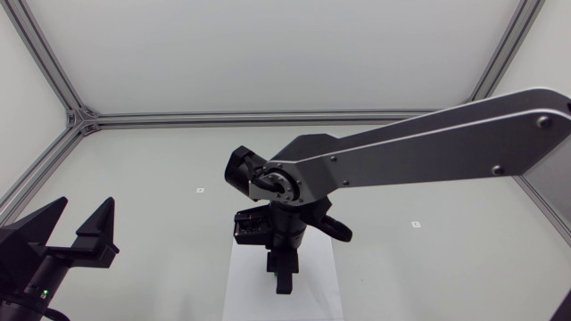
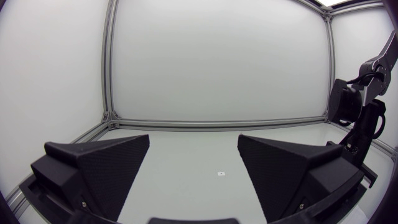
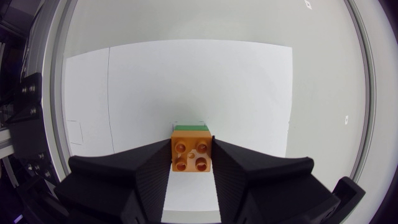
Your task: Pick up the orange 2x2 brick with the right arm and stack it on top of the green 2x2 brick in the center
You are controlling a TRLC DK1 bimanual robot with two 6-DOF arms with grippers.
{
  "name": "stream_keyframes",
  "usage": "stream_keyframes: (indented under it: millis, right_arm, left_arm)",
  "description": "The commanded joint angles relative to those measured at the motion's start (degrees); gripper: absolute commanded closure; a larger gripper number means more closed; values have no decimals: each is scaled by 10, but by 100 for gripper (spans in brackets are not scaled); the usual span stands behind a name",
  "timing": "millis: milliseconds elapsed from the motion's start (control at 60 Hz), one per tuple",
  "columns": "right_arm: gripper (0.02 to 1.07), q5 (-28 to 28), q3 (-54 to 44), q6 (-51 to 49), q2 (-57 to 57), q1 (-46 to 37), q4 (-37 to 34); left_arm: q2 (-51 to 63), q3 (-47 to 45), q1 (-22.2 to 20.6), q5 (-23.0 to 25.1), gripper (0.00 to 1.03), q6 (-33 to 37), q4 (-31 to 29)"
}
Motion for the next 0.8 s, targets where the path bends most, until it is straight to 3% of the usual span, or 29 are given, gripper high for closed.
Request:
stream_keyframes:
  millis: [0,233,783]
  right_arm:
    - [97,12,-45,3,53,3,0]
    - [97,47,-37,29,68,12,4]
    - [97,13,-31,-5,51,20,4]
  left_arm:
    - [-5,-23,1,3,4,8,-9]
    - [-5,-23,1,3,4,8,-9]
    - [-5,-23,1,3,4,8,-9]
